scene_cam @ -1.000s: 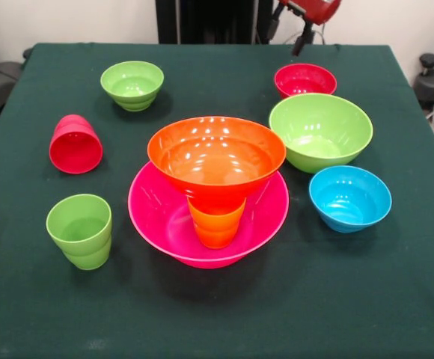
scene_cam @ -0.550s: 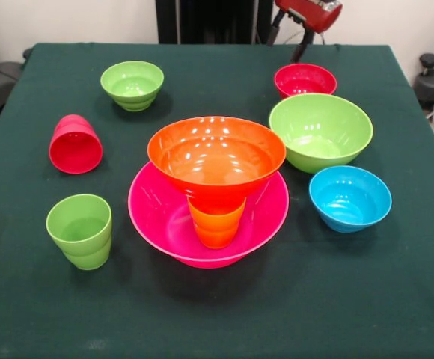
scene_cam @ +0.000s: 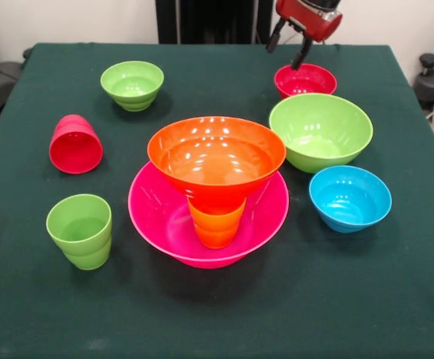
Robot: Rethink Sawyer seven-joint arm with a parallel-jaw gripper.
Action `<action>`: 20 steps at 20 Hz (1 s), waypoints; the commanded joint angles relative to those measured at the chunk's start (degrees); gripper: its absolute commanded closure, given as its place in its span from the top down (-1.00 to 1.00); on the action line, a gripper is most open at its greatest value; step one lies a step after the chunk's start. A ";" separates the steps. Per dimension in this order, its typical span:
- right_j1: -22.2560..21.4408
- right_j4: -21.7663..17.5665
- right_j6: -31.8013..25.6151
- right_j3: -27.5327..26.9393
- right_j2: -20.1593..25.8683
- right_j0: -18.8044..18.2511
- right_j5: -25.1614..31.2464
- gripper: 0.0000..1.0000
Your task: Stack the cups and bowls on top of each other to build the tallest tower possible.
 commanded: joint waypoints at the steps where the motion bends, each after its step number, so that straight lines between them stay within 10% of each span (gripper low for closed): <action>1: 2.64 3.86 9.54 -4.73 3.30 0.96 -2.60 1.00; 20: 8.23 5.16 3.15 -9.65 7.67 1.26 -1.78 1.00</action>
